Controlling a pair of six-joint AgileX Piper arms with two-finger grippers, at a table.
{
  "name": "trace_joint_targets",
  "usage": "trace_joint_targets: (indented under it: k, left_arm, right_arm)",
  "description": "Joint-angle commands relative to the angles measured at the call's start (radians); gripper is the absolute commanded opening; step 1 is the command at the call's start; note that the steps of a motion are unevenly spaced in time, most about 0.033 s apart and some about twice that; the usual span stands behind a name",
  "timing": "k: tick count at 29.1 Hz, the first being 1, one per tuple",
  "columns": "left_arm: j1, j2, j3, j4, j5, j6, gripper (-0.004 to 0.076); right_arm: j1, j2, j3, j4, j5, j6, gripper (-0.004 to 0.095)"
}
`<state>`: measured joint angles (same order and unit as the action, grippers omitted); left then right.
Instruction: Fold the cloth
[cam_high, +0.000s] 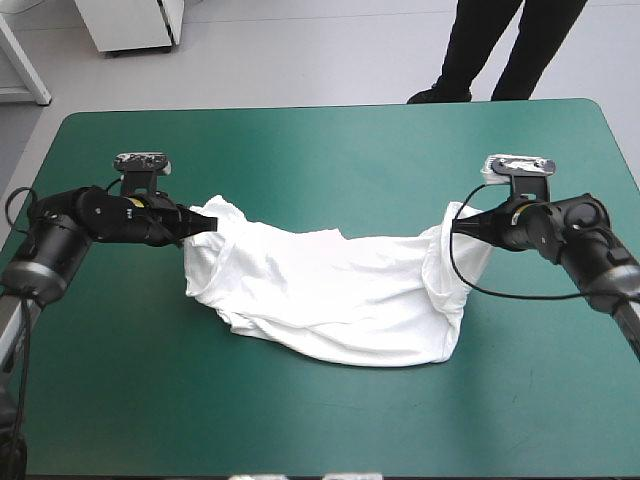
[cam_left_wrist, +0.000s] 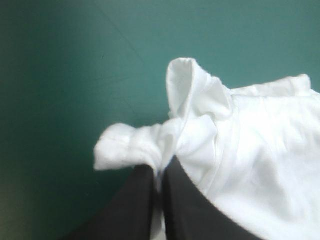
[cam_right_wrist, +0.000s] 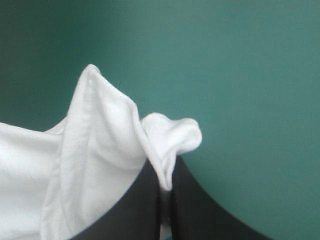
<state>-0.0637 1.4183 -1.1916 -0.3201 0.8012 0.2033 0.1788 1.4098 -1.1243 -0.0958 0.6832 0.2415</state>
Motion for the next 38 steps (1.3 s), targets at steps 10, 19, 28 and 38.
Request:
trace_joint_targets:
  k: [10,19,28,38]
  left_arm:
    - [-0.004,0.256,-0.13,-0.026,-0.187,0.008,-0.001]
    - [-0.004,0.356,-0.202,-0.007,-0.139,0.081,0.0204]
    - [-0.004,0.342,-0.335,-0.003,0.037,0.048,0.0501]
    - [-0.004,0.222,-0.367,0.144,0.306,-0.027,0.043]
  right_arm:
    - [-0.004,0.264,-0.215,-0.024,-0.133,0.044,-0.0013]
    - [-0.004,0.352,-0.298,0.008,-0.079,0.03,0.0319]
    - [-0.004,0.327,-0.336,0.003,0.11,0.021,0.0619]
    - [-0.004,0.138,-0.336,0.0,0.352,0.004,0.0549]
